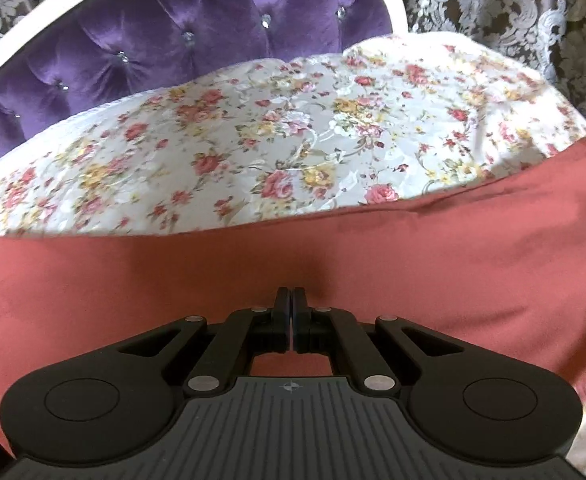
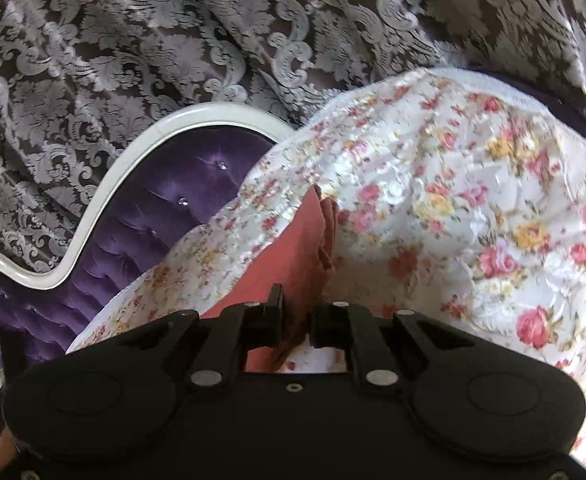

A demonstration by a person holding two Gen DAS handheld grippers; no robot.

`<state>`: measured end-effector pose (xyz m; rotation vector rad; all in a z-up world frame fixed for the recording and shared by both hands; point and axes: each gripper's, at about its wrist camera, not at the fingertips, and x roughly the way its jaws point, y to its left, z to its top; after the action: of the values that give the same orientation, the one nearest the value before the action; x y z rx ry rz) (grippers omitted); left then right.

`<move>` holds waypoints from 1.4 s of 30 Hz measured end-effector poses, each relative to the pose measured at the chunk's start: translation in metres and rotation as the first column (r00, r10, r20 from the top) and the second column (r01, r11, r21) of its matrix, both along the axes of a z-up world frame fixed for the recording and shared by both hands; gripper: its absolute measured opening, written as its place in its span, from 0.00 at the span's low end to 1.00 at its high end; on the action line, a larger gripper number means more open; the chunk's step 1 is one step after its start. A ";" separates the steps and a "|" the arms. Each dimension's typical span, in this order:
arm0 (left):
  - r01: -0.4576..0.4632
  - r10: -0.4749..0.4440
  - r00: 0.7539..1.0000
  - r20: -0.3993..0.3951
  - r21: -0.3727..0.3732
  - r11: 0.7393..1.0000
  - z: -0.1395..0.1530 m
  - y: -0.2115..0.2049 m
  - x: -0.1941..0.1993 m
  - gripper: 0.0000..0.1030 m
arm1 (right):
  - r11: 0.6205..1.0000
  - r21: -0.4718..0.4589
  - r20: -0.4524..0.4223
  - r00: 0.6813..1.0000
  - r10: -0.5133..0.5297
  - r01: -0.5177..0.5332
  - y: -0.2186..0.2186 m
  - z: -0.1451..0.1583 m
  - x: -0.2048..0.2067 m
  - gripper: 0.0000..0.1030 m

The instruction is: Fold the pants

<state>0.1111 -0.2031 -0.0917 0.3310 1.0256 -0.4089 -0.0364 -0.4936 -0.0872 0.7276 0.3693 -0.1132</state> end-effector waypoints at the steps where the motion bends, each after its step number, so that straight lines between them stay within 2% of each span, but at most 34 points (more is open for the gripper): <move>1: -0.001 0.001 1.000 0.007 0.007 1.000 -0.004 -0.004 0.002 0.02 | 1.000 -0.007 -0.002 1.000 0.001 -0.001 0.001 0.003 0.000 0.19; 5: 0.024 -0.026 0.999 0.043 0.047 0.999 -0.004 -0.011 -0.001 0.02 | 0.998 -0.055 -0.019 1.000 -0.007 0.006 0.015 0.014 0.007 0.19; 8: 0.005 -0.005 1.000 0.023 -0.006 1.000 0.009 0.006 0.002 0.02 | 0.995 -0.096 -0.021 1.000 -0.003 0.001 0.029 0.027 0.009 0.19; 10: -0.024 0.025 0.999 0.039 -0.031 0.999 0.021 0.024 0.002 0.02 | 0.990 -0.138 -0.017 1.000 0.012 -0.014 0.044 0.040 0.013 0.19; 16: -0.123 0.124 0.989 0.077 -0.021 0.992 0.047 0.104 -0.003 0.02 | 0.960 -0.261 0.015 0.994 0.111 -0.103 0.114 0.076 0.035 0.19; 20: -0.212 0.210 0.972 0.105 0.003 0.977 0.054 0.166 -0.008 0.02 | 0.928 -0.315 0.032 0.975 0.222 -0.201 0.174 0.090 0.060 0.19; 25: -0.292 0.286 0.949 0.130 0.026 0.956 0.057 0.233 -0.017 0.02 | 0.872 -0.350 0.011 0.930 0.368 -0.342 0.256 0.086 0.100 0.19; 31: -0.377 0.374 0.920 0.115 0.006 0.926 0.056 0.292 -0.022 0.02 | 0.757 -0.434 -0.099 0.861 0.499 -0.489 0.352 0.046 0.141 0.19; 34: -0.409 0.408 0.907 0.105 -0.004 0.912 0.054 0.309 -0.024 0.02 | 0.704 -0.473 -0.163 0.838 0.521 -0.530 0.383 0.025 0.151 0.20; 37: -0.424 0.423 0.900 0.103 -0.015 0.906 0.053 0.319 -0.028 0.02 | 0.649 -0.519 -0.222 0.821 0.526 -0.556 0.404 0.012 0.153 0.35; 38: -0.424 0.424 0.900 0.104 -0.020 0.905 0.054 0.320 -0.029 0.02 | 0.631 -0.531 -0.233 0.814 0.532 -0.565 0.410 0.012 0.151 0.43; 40: -0.417 0.419 0.901 0.112 -0.038 0.908 0.058 0.318 -0.030 0.02 | 0.614 -0.542 -0.198 0.797 0.570 -0.574 0.408 0.018 0.137 0.44; 42: -0.402 0.406 0.905 0.124 -0.059 0.914 0.062 0.312 -0.029 0.02 | 0.622 -0.536 -0.151 0.790 0.594 -0.571 0.396 0.029 0.122 0.50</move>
<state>0.0824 0.1094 -0.0298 0.1075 0.9263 -0.0259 0.0861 -0.0976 -0.0582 -0.0092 0.4909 0.4111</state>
